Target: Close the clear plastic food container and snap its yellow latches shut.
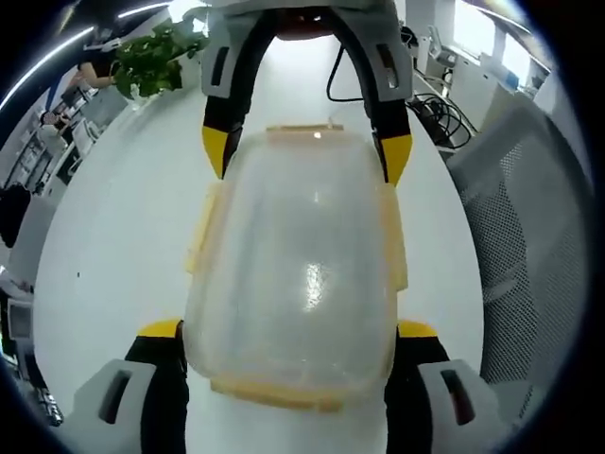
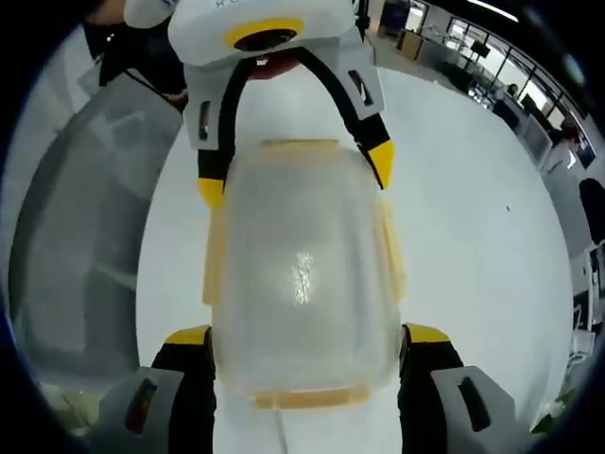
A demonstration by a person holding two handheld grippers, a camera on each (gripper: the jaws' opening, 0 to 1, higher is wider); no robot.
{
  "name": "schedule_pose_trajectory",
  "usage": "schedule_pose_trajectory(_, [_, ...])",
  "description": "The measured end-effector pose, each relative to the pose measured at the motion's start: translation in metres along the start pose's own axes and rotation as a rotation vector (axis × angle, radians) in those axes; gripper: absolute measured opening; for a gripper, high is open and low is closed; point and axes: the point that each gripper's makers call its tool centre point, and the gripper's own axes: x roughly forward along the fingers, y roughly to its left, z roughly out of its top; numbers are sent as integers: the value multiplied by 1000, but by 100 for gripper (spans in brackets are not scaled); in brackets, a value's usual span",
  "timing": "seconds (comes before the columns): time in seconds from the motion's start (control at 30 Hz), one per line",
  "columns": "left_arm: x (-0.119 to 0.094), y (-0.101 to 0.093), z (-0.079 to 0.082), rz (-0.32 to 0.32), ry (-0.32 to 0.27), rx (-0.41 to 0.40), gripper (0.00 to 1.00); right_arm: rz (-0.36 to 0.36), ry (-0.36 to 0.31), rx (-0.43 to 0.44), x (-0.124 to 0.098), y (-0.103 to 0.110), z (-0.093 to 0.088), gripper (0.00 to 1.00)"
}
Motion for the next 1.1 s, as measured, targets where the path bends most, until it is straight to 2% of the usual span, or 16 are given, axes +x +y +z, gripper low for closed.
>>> schedule_pose_trajectory(1.1, [-22,-8,-43,19,-15,-37,87,11,50,-40,21,14,43,80])
